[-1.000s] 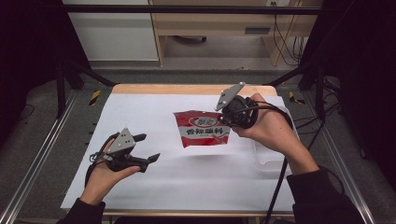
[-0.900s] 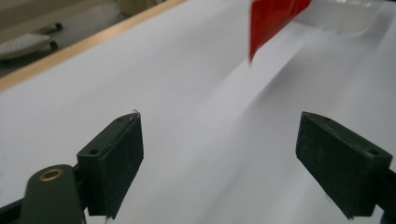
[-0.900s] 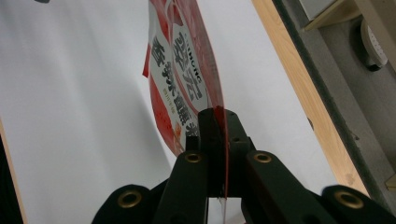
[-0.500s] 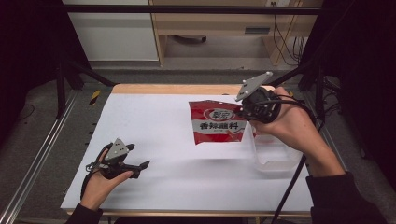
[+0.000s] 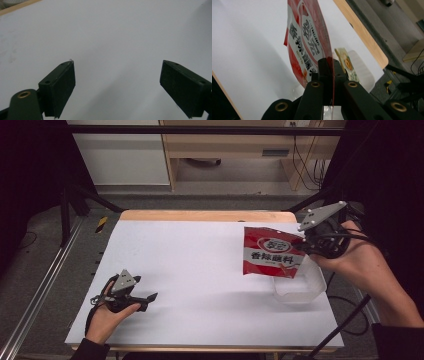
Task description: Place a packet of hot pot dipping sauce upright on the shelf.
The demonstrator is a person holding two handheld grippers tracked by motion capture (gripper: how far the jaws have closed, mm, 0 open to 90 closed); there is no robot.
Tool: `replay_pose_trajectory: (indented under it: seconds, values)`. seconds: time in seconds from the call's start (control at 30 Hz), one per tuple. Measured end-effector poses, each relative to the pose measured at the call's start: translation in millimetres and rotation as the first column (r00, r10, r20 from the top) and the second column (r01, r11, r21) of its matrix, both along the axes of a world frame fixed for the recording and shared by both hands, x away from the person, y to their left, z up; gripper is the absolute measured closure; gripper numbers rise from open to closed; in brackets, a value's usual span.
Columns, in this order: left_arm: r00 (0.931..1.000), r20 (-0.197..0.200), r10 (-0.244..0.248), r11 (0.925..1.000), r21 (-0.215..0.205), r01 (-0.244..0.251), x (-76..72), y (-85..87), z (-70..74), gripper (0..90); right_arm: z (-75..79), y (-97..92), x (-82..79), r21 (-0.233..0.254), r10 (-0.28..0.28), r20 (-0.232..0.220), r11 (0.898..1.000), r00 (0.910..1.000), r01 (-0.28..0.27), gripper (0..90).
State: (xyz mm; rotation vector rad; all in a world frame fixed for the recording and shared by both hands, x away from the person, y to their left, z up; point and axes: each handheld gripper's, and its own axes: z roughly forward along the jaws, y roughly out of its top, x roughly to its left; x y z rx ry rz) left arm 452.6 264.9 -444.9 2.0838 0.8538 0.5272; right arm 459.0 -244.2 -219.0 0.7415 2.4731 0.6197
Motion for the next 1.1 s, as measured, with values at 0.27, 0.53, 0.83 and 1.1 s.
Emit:
replay_pose_trajectory:
  seconds: [0.27,0.53,0.83,1.1]
  values:
    - [1.0000,0.003,0.003,1.0000,0.001,-0.003,0.5,2.1,0.3,13.1,-7.9,-30.5,-4.0,-0.029,-0.069,-0.021,0.997,0.9974,0.068,90.0]
    - [1.0000,0.004,-0.002,1.0000,0.001,0.002,0.1,1.6,0.5,13.4,-12.3,-53.4,-5.4,-0.023,-0.133,-0.034,0.991,0.9905,0.132,90.0]
    - [1.0000,0.003,-0.007,1.0000,-0.001,0.007,0.0,1.4,0.7,13.6,-18.7,-67.1,-6.2,-0.020,-0.170,-0.042,0.985,0.9846,0.169,90.0]
    - [0.9999,0.004,-0.015,0.9999,0.002,0.015,-0.5,-0.8,0.3,13.6,-29.8,-74.6,-4.4,-0.014,-0.202,-0.061,0.979,0.9776,0.201,90.0]
